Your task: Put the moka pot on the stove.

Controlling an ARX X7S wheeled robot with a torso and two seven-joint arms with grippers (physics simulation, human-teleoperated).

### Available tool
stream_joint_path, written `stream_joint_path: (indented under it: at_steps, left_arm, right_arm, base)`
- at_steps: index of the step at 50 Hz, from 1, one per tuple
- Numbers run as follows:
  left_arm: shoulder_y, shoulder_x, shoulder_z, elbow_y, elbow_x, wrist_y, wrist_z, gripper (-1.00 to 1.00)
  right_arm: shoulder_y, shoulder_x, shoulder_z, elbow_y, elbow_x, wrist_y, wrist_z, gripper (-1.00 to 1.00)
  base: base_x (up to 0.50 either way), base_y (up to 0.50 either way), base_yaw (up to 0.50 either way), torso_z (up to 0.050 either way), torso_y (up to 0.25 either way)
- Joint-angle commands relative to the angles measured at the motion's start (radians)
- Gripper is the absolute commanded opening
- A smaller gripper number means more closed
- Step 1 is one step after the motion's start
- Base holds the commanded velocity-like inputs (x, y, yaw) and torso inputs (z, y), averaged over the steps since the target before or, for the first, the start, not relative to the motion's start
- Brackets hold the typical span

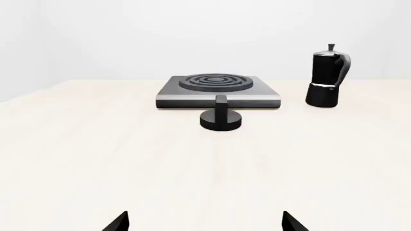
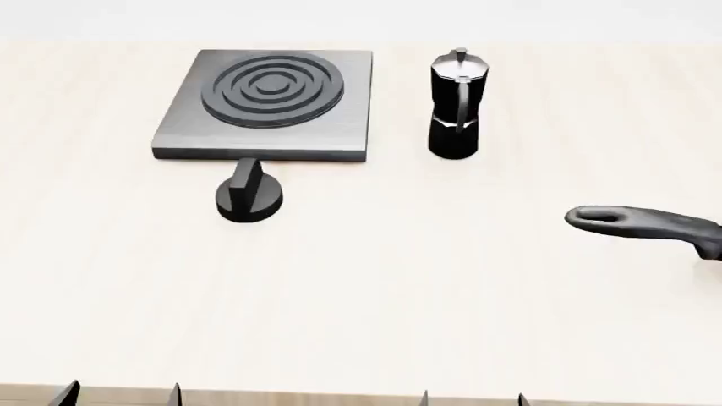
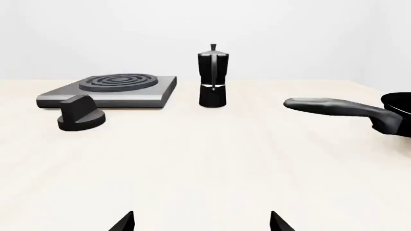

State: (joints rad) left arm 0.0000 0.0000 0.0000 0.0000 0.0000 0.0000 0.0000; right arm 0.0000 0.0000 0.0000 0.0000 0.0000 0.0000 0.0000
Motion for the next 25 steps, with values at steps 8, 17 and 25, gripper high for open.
stream_joint_path:
  at_steps: [8,17,25]
  left_arm:
    - [-0.001,-0.036,0.042,-0.001,-0.03,0.003,-0.036,1.0]
    - [-0.003,-0.061,0.074,-0.005,-0.008,0.019,-0.069,1.0]
    - [-0.005,-0.07,0.082,-0.025,-0.071,0.072,-0.042,1.0]
  right_arm:
    - [0.001,0.034,-0.041,0.001,0.042,-0.002,0.032,1.0]
    - [0.002,0.054,-0.064,0.001,0.062,-0.002,0.051,1.0]
    - [0.002,0.05,-0.057,0.002,0.121,-0.007,0.067,1.0]
  base:
    - [0.0,0.0,0.0,0.0,0.0]
    - [0.0,0.0,0.0,0.0,0.0]
    - [0.0,0.0,0.0,0.0,0.0]
